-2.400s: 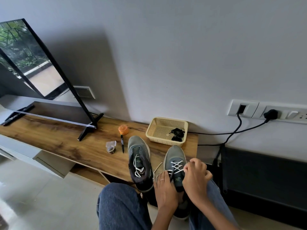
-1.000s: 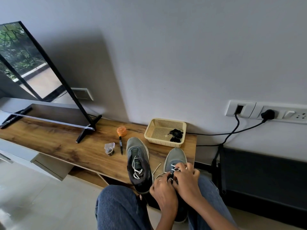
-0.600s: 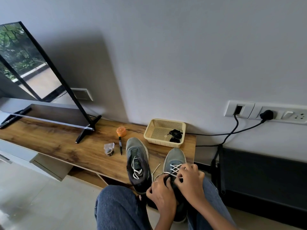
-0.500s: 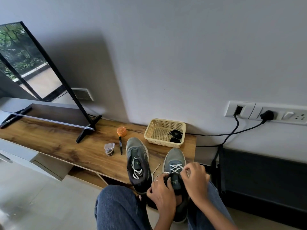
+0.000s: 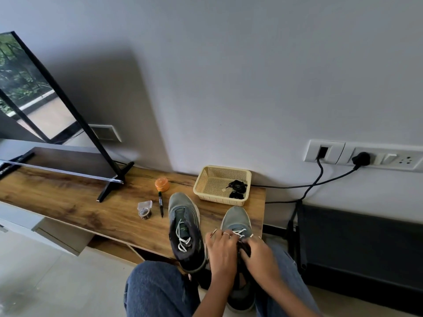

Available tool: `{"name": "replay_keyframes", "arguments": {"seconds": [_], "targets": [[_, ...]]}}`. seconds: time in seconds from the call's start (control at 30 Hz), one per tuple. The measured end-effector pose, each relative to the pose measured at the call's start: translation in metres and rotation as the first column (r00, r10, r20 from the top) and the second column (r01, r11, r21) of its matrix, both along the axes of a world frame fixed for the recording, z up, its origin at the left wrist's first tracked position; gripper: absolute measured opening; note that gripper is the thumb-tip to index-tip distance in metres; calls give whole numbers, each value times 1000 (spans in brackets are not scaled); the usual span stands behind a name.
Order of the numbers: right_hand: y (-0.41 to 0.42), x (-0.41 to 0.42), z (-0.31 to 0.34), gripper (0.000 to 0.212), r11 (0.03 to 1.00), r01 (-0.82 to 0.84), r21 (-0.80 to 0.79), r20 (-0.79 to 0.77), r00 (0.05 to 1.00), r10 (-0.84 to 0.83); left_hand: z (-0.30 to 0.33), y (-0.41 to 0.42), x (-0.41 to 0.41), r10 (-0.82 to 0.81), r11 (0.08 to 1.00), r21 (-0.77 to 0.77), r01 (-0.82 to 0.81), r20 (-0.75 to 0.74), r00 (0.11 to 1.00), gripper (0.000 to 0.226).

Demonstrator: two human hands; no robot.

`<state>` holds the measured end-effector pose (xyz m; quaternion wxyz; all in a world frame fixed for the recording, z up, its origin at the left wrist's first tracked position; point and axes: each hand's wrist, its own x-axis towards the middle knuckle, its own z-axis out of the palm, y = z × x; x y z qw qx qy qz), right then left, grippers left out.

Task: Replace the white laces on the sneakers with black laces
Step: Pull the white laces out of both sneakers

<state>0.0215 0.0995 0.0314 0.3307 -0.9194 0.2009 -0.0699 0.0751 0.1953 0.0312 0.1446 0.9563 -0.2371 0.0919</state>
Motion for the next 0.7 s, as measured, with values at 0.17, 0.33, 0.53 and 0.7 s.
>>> {"name": "replay_keyframes", "arguments": {"seconds": [0.17,0.33,0.53,0.7], "targets": [[0,-2,-1,16,999,28,-44,27,999,-26,1,-3,5,-56,998,43,55,25,998,33],[4,-4,-6,13,992,129,11,39,991,-129,-1,-2,-3,111,918,-343,-198,-257,960,14],[3,-5,-8,17,988,144,53,11,989,-145,21,-10,-7,308,590,-508,-628,-578,756,4],[1,-5,-10,16,992,120,45,17,993,-121,1,-5,-1,0,984,-179,-17,-90,996,32]]}}
